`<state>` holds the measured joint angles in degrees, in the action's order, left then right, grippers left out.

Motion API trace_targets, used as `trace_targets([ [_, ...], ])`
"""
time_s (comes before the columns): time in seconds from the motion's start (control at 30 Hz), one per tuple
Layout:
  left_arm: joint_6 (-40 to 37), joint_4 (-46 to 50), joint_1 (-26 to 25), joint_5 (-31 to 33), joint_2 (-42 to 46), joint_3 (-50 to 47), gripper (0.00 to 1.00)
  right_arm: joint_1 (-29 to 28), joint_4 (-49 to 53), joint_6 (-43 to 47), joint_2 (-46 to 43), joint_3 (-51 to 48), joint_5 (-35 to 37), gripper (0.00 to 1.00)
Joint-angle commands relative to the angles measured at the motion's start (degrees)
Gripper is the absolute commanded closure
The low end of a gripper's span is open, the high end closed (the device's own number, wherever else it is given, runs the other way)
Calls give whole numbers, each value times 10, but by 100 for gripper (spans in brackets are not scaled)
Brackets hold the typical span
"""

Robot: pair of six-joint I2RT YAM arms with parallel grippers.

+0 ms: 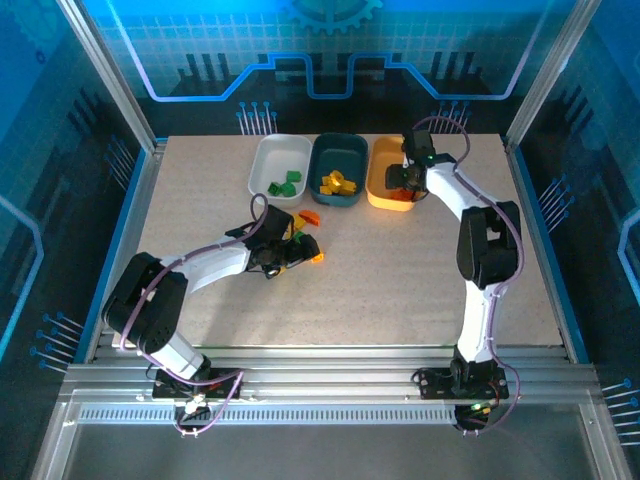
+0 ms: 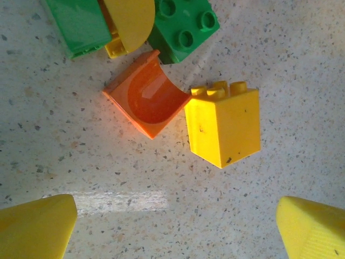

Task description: Sort the legos into containers by color

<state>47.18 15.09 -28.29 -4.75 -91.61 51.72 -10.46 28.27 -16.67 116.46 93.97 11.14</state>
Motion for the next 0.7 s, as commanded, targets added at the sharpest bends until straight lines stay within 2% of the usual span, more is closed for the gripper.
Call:
trace_targets([
  [0.0, -23, 30, -1, 22, -24, 31, 5, -11, -19, -12, -99, -44, 8, 29],
  [0.1, -20, 56, -1, 45, -47, 58, 8, -35, -55, -47, -189, -144, 7, 28],
  [0.27, 37, 91, -1, 71, -103, 105, 11, -88, -113, -77, -296, -299, -13, 28],
  [0.37, 76, 90, -1, 81, -124, 116, 17, -105, -111, -82, -329, -348, -15, 28],
  [0.47, 70, 114, -1, 100, -146, 144, 21, -112, -123, -89, -353, -387, -30, 28],
  [0.53, 60, 125, -1, 115, -152, 156, 28, -120, -136, -90, -360, -402, -37, 28],
  [0.67, 52, 136, 0, 136, -147, 161, 31, -134, -143, -87, -358, -405, -35, 28],
])
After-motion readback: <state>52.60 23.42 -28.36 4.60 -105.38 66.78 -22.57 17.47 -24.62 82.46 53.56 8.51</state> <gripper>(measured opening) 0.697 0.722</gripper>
